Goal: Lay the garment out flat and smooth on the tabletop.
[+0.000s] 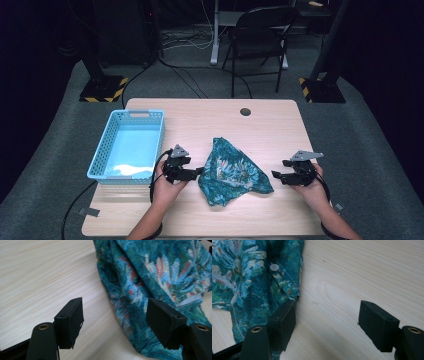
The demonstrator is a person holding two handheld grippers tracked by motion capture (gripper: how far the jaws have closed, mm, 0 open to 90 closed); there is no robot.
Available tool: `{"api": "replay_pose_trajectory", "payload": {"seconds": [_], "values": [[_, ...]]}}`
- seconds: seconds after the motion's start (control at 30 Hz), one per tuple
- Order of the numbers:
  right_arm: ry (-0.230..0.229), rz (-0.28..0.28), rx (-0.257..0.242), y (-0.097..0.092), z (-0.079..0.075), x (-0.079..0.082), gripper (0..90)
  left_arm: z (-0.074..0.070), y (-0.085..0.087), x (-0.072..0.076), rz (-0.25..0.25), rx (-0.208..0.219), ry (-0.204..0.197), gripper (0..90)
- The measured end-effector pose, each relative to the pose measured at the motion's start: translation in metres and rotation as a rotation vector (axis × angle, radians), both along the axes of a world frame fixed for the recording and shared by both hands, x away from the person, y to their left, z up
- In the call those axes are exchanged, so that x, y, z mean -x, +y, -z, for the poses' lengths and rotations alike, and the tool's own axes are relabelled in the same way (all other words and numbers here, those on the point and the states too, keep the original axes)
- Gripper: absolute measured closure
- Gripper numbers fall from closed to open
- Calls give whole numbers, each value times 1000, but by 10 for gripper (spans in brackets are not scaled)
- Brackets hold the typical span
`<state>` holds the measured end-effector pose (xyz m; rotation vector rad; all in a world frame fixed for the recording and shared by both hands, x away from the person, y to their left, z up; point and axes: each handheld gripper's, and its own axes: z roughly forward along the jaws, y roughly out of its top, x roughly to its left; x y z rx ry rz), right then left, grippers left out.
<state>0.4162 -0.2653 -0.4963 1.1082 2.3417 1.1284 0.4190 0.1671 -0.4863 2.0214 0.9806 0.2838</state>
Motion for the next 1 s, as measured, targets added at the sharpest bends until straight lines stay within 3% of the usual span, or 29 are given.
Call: {"api": "replay_pose_trajectory", "payload": {"seconds": [0.73,1.0], "values": [[-2,-79,-38,16,-4,7,385,-5,-31,6,81,15,0,345],[3,-111,-53,22,-6,9,406,-3,-41,5,106,-14,-2,357]]}}
